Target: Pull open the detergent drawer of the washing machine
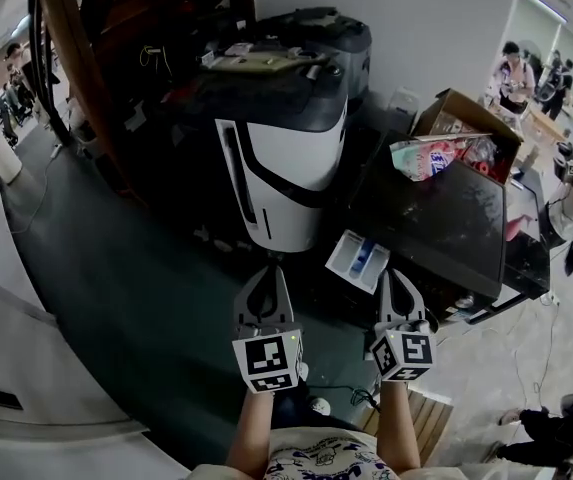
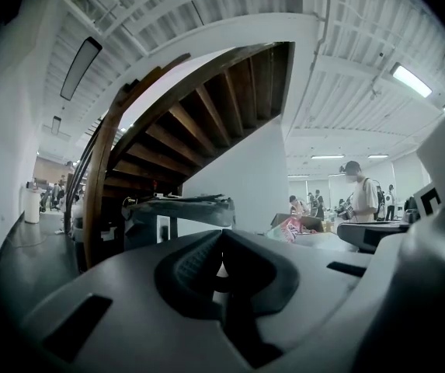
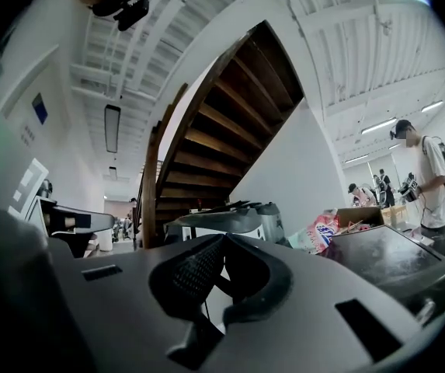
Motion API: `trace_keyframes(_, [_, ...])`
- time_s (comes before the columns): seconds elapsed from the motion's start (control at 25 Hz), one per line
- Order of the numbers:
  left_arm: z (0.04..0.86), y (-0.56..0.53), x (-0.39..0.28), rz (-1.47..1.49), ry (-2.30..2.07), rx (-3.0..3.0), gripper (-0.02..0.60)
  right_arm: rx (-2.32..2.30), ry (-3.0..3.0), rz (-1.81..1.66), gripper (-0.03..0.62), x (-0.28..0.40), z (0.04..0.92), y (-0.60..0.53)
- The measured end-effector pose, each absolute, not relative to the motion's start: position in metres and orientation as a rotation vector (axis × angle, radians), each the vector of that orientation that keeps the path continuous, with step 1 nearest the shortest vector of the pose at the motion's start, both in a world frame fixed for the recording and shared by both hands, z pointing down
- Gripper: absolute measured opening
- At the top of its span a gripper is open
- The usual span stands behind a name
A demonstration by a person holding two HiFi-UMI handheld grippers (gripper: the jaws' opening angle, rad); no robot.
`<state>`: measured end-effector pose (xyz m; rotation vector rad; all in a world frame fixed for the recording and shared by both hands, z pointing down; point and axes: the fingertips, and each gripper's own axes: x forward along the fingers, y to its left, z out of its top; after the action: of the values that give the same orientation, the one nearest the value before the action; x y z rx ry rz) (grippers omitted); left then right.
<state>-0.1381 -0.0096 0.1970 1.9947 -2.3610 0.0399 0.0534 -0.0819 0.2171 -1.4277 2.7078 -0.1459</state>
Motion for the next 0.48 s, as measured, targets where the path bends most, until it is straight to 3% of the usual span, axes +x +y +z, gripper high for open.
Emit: trace_keyframes(0.48, [0.179, 0.003, -0.147, 0.022, -2.393, 2.001, 0.014, -1.383, 2.737, -0.103, 0.012, 0.035, 0.199, -0.072])
